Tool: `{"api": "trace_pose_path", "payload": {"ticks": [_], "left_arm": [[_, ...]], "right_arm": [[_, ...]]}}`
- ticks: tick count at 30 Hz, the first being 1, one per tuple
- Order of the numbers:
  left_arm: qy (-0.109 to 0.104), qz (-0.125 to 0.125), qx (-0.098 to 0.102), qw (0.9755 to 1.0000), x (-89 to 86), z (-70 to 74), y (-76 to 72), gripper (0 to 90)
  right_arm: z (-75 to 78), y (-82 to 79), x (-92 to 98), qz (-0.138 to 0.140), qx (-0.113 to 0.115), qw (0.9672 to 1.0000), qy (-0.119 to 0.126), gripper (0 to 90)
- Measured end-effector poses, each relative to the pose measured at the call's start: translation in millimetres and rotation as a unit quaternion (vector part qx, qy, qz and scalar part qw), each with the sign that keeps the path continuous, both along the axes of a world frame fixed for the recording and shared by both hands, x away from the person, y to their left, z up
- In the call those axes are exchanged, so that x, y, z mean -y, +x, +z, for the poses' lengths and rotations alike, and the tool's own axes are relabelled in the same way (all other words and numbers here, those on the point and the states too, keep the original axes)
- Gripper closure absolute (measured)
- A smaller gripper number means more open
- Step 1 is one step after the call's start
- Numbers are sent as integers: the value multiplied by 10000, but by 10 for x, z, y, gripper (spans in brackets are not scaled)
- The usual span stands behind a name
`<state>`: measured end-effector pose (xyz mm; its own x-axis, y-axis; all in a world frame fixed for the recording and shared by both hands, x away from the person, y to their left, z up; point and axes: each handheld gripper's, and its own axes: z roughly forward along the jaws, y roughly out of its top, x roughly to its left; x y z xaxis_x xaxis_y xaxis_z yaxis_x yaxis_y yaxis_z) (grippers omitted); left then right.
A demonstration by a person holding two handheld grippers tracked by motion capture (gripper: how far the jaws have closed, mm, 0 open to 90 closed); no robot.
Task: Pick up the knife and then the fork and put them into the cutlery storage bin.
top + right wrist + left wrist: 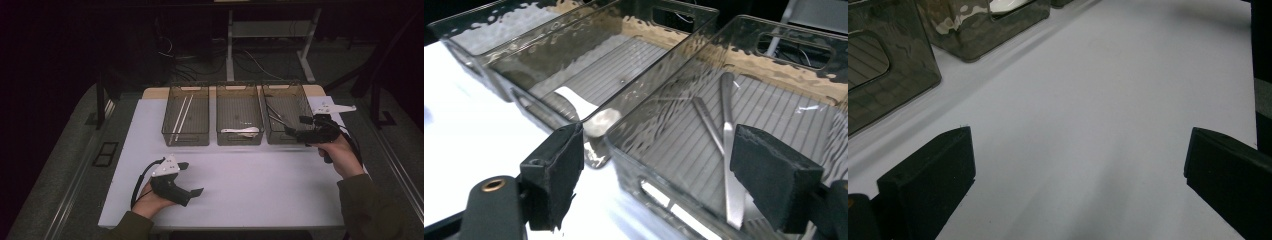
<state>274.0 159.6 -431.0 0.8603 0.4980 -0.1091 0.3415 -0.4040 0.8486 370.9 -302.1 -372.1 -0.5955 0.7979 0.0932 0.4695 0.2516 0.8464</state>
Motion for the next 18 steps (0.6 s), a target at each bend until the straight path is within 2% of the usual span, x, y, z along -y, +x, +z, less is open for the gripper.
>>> {"api": "trace_pose_path", "payload": {"ticks": [7,18], "left_arm": [[-26,-28,64,10000,-7,-9,9,0],[-24,-29,68,10000,-10,2,3,0]], "right_arm": [[-43,-218,-43,177,83,9998,26,197],[-189,-470,-85,186,169,9997,42,186]]}}
